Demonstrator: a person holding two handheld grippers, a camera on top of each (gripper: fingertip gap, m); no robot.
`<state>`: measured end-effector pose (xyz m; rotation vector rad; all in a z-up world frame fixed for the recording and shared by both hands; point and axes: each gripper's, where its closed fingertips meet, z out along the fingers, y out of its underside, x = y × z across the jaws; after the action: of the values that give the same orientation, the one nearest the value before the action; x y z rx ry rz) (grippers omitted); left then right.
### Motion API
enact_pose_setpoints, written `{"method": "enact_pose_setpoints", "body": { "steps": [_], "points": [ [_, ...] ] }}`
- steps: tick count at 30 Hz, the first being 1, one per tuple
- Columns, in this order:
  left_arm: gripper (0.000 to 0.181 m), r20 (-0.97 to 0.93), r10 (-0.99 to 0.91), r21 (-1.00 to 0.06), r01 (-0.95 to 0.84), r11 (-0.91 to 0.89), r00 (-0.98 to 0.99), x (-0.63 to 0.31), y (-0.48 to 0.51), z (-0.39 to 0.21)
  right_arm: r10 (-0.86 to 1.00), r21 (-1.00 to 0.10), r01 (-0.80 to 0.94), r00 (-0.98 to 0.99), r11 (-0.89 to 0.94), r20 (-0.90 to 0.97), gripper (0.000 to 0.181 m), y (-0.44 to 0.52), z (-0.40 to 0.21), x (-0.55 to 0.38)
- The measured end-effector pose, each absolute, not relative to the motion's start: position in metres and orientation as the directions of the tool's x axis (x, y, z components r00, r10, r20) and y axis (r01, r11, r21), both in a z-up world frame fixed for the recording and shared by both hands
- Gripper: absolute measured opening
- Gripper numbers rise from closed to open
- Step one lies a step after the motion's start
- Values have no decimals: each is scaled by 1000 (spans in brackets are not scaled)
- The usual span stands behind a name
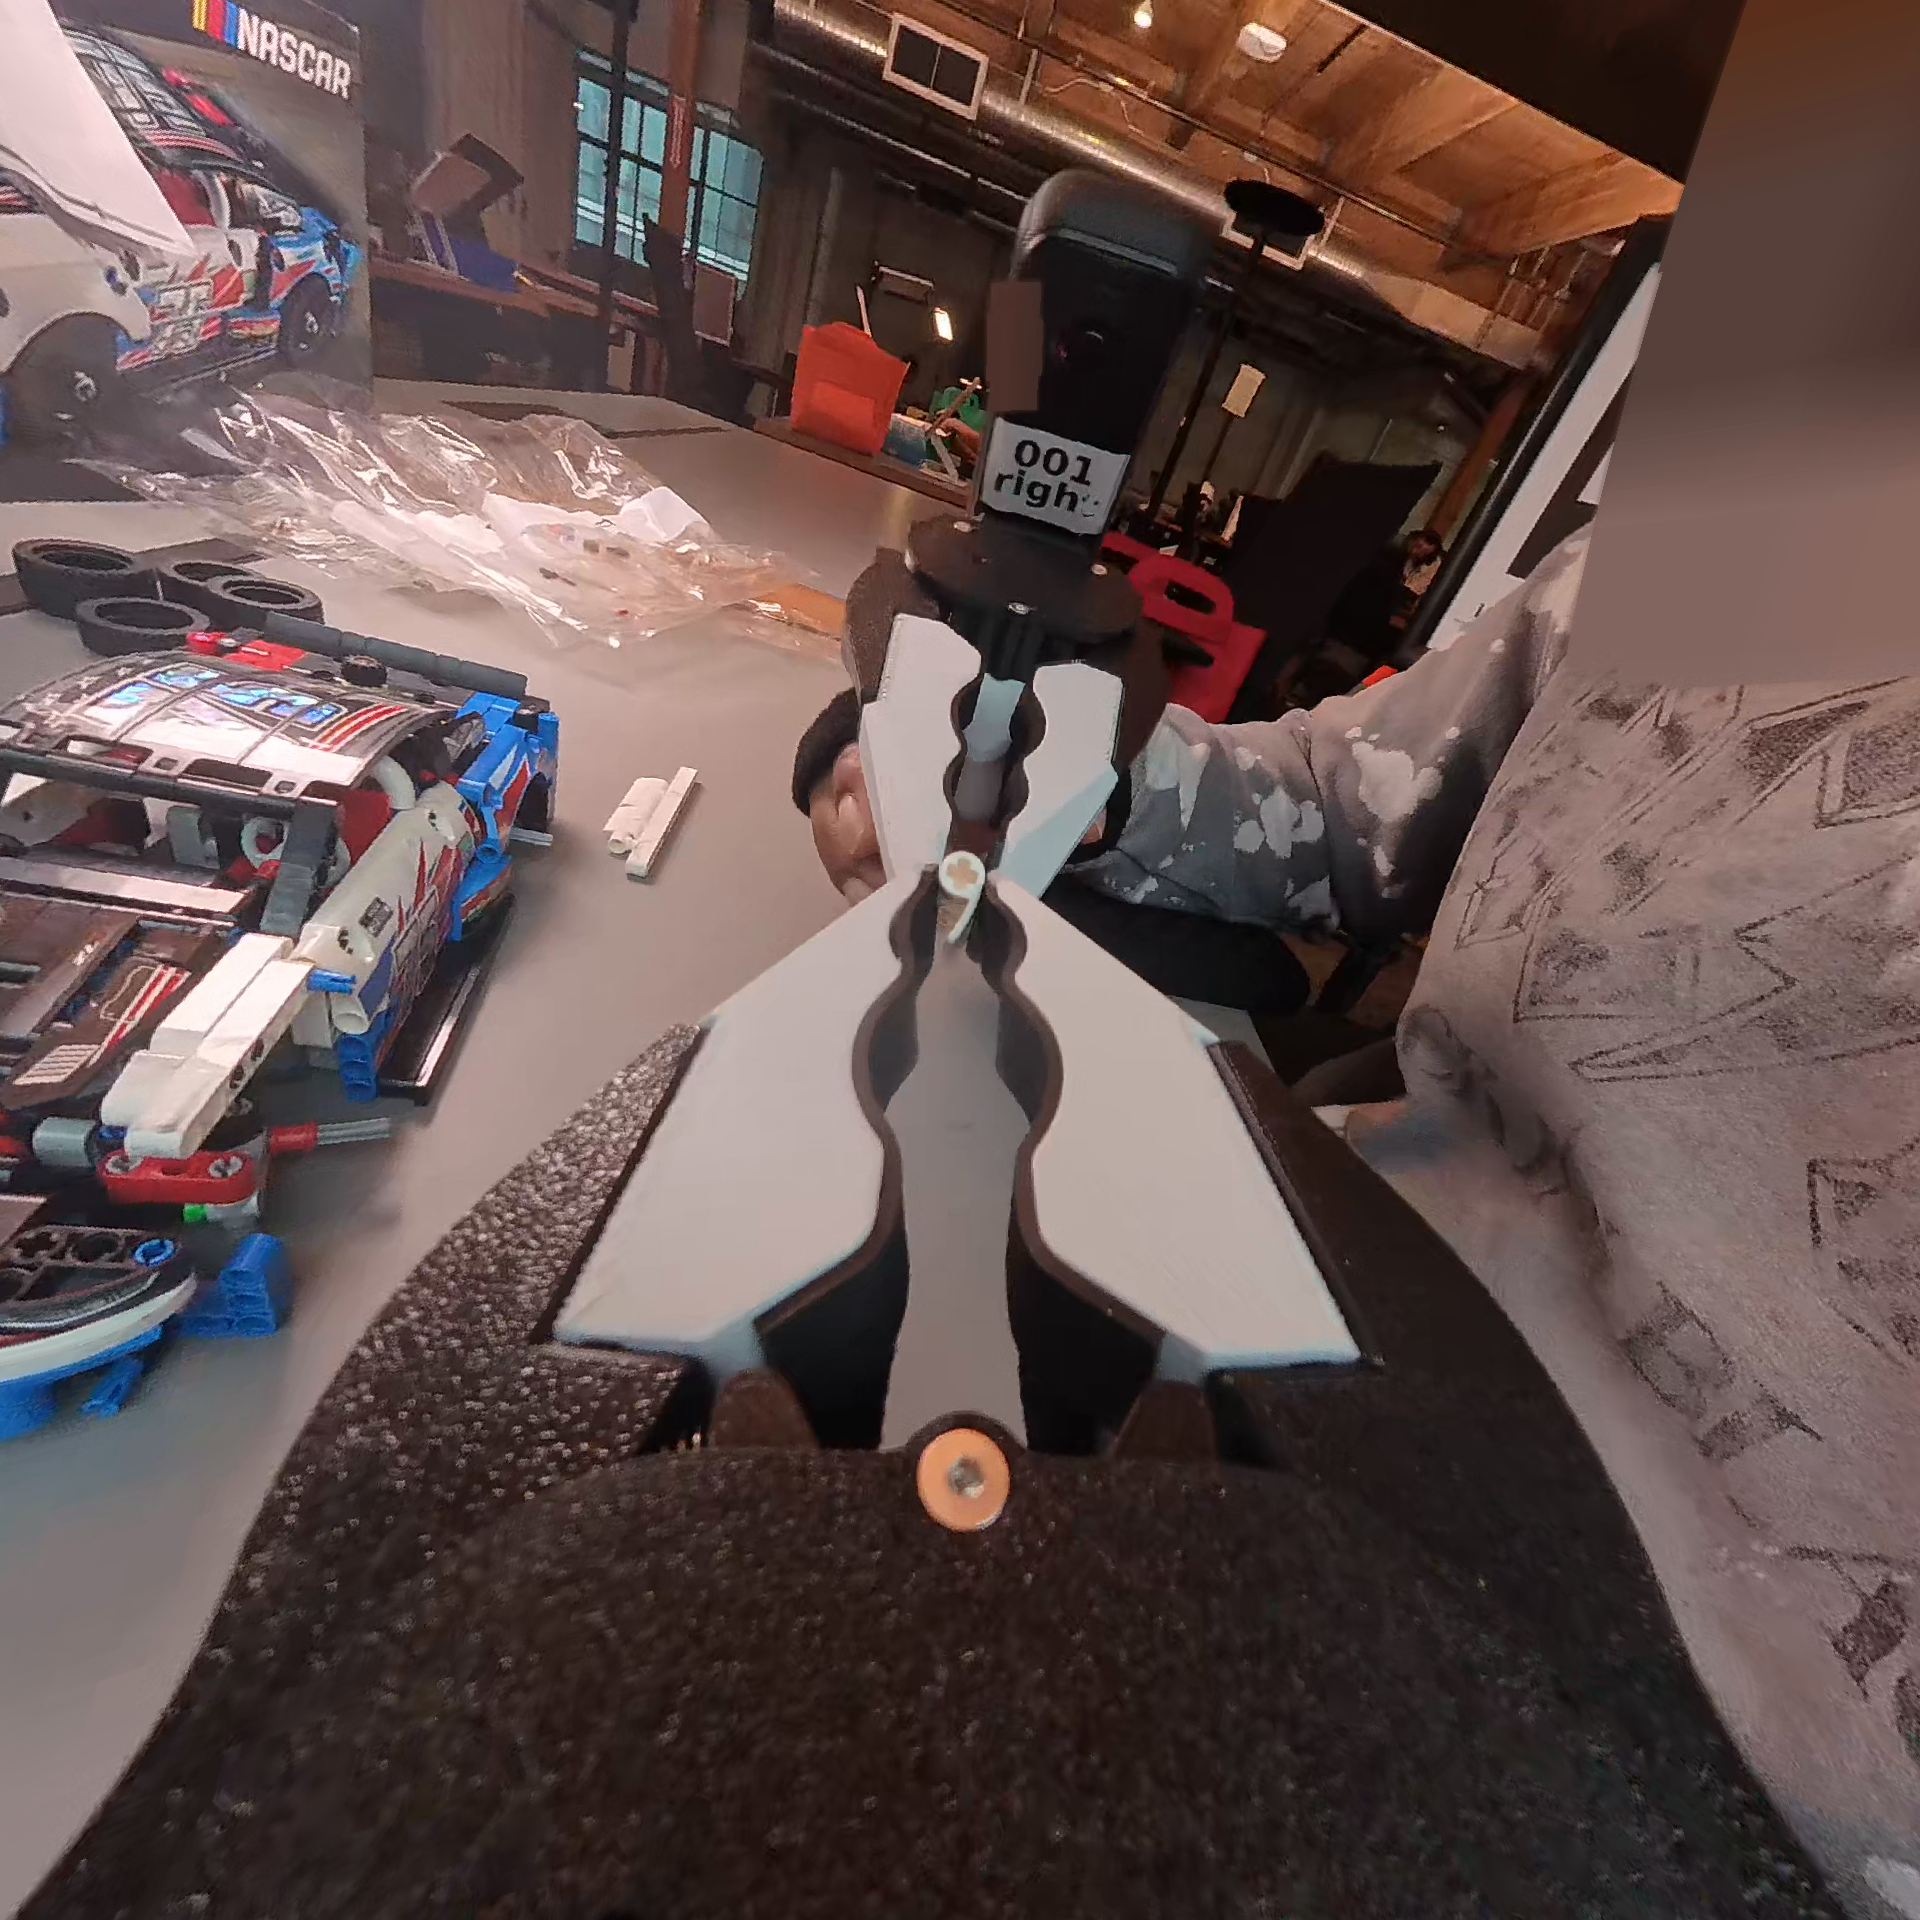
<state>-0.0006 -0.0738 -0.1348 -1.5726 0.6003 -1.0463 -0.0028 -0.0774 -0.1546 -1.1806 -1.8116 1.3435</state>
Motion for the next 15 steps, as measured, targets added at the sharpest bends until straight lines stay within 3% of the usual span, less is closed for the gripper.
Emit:
{"method": "enact_pose_setpoints", "body": {
  "steps": [7,10,12,15],
  "points": [
    [5,263,-838,-965,148,-218,478,1,-75,-125,880,-963,262,-469,59,-73,6,-77,-142,3],
    [1,324,-811,-885,459,-77,488,-67,-76,-66,915,-928,344,-404,145,-7,6,-53,-169,17],
    [5,259,-799,-928,370,-50,542,-76,-83,-67,900,-957,291,-419,7,-121,6,-53,-152,25],
    [5,308,-809,-923,362,-128,500,-52,-76,-84,911,-965,249,-413,84,-27,6,-58,-139,13]
  ]
}}
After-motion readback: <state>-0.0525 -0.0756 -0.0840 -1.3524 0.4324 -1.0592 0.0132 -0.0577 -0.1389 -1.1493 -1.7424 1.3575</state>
